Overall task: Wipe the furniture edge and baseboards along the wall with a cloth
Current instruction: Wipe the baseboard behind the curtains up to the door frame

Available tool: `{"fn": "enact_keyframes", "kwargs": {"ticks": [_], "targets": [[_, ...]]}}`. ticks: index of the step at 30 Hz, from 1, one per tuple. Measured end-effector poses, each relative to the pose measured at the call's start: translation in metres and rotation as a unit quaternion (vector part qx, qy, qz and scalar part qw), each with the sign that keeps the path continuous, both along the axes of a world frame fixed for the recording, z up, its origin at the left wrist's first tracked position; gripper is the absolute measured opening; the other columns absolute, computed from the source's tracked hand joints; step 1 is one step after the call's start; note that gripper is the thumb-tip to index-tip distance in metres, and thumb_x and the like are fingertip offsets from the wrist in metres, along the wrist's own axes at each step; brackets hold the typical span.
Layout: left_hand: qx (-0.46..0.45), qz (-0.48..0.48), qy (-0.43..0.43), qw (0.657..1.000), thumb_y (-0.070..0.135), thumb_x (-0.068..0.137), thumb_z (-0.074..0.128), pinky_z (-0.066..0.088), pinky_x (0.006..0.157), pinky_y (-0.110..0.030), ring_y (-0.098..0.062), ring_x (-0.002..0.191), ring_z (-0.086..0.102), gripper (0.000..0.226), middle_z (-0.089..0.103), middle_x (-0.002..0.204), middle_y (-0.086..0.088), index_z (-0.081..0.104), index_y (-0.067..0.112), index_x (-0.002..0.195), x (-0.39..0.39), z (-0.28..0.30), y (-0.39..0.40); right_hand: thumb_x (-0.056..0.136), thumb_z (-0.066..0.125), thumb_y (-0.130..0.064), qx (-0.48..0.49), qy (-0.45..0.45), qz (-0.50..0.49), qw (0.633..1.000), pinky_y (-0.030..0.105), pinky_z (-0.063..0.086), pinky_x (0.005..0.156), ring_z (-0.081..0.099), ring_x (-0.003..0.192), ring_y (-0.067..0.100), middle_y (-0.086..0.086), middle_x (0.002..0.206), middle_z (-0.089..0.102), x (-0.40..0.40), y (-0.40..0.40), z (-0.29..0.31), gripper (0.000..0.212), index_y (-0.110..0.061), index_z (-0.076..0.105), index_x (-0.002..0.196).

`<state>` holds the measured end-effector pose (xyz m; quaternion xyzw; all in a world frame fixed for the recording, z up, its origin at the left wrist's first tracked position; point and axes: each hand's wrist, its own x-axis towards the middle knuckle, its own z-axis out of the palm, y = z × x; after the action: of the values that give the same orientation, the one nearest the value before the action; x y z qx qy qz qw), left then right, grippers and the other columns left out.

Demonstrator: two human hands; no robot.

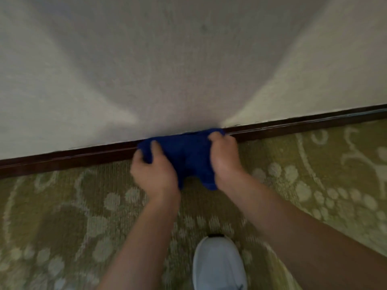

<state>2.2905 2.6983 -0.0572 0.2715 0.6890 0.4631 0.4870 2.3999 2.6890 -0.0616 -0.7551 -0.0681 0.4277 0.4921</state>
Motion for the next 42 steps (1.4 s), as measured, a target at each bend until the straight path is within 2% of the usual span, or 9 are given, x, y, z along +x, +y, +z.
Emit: {"fn": "enact_keyframes", "kwargs": {"ticks": [4,11,14,19,25,29,34,37,42], "targets": [[-0.036,-0.133,-0.057,0.989,0.021,0.094,0.062,0.058,0.082,-0.047,-0.028,0.091,0.071,0.012,0.074,0.096,-0.010,0.070,0.012,0.091,0.000,0.009,0.000,0.094,0.042,-0.020,-0.003,0.011,-0.098,0.995,0.039,0.051,0.083,0.059,0.090,0.029,0.015,0.101,0.060,0.018,0.002,-0.006,0.035,0.002,0.059,0.114],[-0.002,0.021,0.019,1.000,0.027,0.094,0.058,0.055,0.087,-0.052,-0.025,0.090,0.069,0.014,0.071,0.093,-0.004,0.064,0.028,0.081,-0.021,0.002,0.005,0.091,0.042,-0.033,-0.029,0.001,0.053,0.998,0.051,0.045,0.101,0.057,0.112,0.039,0.022,0.123,0.060,-0.029,0.010,0.003,0.042,-0.003,0.055,0.116],[0.005,-0.075,0.000,0.997,0.027,0.090,0.061,0.056,0.082,-0.054,-0.033,0.089,0.069,0.017,0.071,0.087,-0.011,0.064,0.020,0.075,0.003,0.001,-0.001,0.074,0.042,-0.038,-0.043,-0.074,0.031,0.996,0.053,0.047,0.097,0.059,0.111,0.043,0.028,0.118,0.063,0.010,0.002,0.003,0.059,0.006,0.061,0.109],[-0.083,-0.199,-0.137,0.967,0.014,0.095,0.060,0.058,0.078,-0.040,-0.030,0.092,0.071,0.012,0.074,0.096,-0.012,0.070,0.006,0.095,0.019,0.015,0.002,0.093,0.041,-0.026,-0.072,-0.070,-0.062,0.993,0.048,0.048,0.100,0.059,0.110,0.035,0.018,0.121,0.060,0.050,-0.005,0.004,0.042,0.002,0.055,0.121],[-0.030,0.042,-0.021,0.998,0.025,0.090,0.060,0.053,0.093,-0.052,-0.028,0.097,0.068,0.009,0.071,0.098,-0.008,0.067,0.018,0.091,-0.032,-0.003,0.021,0.097,0.040,-0.025,-0.063,-0.029,0.064,0.996,0.049,0.045,0.101,0.055,0.117,0.042,0.027,0.127,0.058,-0.031,0.020,0.005,0.039,0.004,0.055,0.119],[0.012,0.023,0.026,0.999,0.034,0.094,0.054,0.053,0.094,-0.048,-0.023,0.097,0.066,0.020,0.069,0.104,-0.005,0.063,0.018,0.102,-0.014,-0.004,0.005,0.092,0.047,-0.024,-0.058,-0.026,0.100,0.993,0.049,0.047,0.098,0.059,0.109,0.039,0.023,0.116,0.062,-0.013,0.006,0.010,0.026,-0.003,0.057,0.104],[-0.092,-0.207,-0.140,0.964,0.015,0.097,0.057,0.055,0.090,-0.049,-0.034,0.100,0.068,0.015,0.072,0.105,-0.016,0.068,0.006,0.099,0.024,-0.009,-0.005,0.088,0.047,-0.021,-0.082,-0.060,-0.049,0.994,0.044,0.053,0.090,0.063,0.098,0.033,0.018,0.108,0.065,0.065,-0.015,-0.003,0.038,0.003,0.061,0.114],[-0.124,-0.148,-0.187,0.963,0.010,0.098,0.052,0.055,0.075,-0.038,-0.031,0.084,0.067,0.015,0.070,0.092,-0.013,0.066,0.008,0.093,0.010,-0.015,0.001,0.083,0.046,-0.027,-0.110,-0.040,-0.050,0.992,0.052,0.050,0.096,0.062,0.108,0.040,0.025,0.119,0.064,0.047,-0.004,-0.019,0.048,0.005,0.059,0.117],[-0.145,-0.037,-0.281,0.948,0.036,0.094,0.055,0.046,0.098,-0.061,-0.037,0.112,0.064,0.041,0.067,0.124,-0.013,0.059,0.017,0.130,-0.047,-0.044,0.006,0.091,0.051,-0.028,-0.067,0.072,0.055,0.994,0.049,0.052,0.093,0.063,0.100,0.035,0.018,0.111,0.064,-0.024,-0.001,-0.012,0.032,-0.006,0.057,0.112]]}}
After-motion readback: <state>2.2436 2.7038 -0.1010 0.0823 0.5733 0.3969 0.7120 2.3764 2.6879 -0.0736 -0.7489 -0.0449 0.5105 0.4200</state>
